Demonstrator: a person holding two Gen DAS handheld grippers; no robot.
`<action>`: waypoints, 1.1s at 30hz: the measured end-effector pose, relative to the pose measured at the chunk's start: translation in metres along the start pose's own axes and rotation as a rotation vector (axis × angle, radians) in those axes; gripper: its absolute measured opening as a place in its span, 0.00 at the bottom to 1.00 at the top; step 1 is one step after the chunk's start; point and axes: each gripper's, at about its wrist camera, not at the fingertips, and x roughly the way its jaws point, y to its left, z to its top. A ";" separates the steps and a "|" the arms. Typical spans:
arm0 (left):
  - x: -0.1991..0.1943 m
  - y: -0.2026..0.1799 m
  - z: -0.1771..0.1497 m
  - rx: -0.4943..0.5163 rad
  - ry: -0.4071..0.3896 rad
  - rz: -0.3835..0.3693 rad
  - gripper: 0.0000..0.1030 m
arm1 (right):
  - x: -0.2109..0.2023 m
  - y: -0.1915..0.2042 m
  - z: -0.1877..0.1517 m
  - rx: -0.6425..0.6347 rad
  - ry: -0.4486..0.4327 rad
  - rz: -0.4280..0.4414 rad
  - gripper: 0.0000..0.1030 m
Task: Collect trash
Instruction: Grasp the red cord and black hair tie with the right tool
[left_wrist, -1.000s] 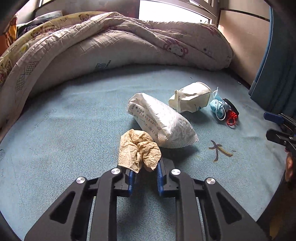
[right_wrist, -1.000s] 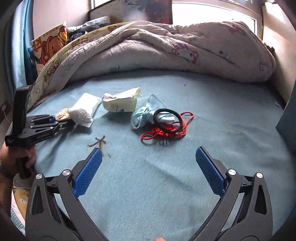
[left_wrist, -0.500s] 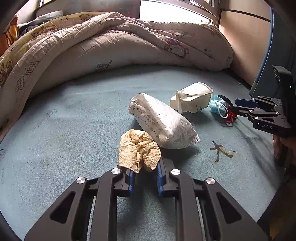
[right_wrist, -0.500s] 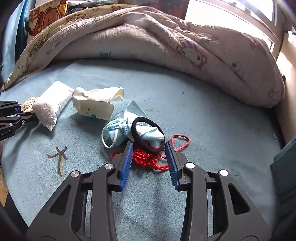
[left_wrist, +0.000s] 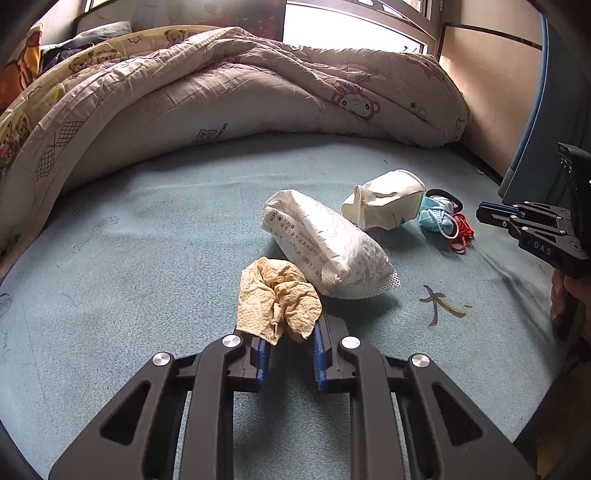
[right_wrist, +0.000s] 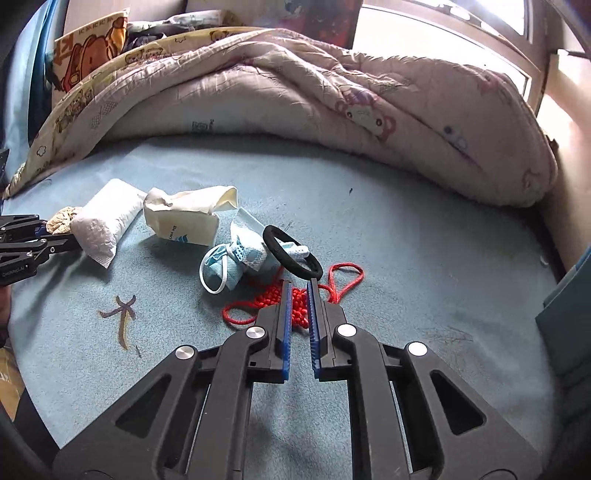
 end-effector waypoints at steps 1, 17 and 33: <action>0.000 0.000 0.000 -0.002 -0.001 0.004 0.16 | -0.005 -0.001 -0.003 0.004 -0.007 -0.001 0.08; -0.001 -0.002 -0.002 0.002 -0.007 0.016 0.17 | 0.034 0.023 0.022 -0.235 0.069 -0.069 0.38; 0.002 -0.001 0.001 0.005 0.001 0.008 0.17 | 0.004 -0.012 0.042 -0.033 -0.016 0.031 0.55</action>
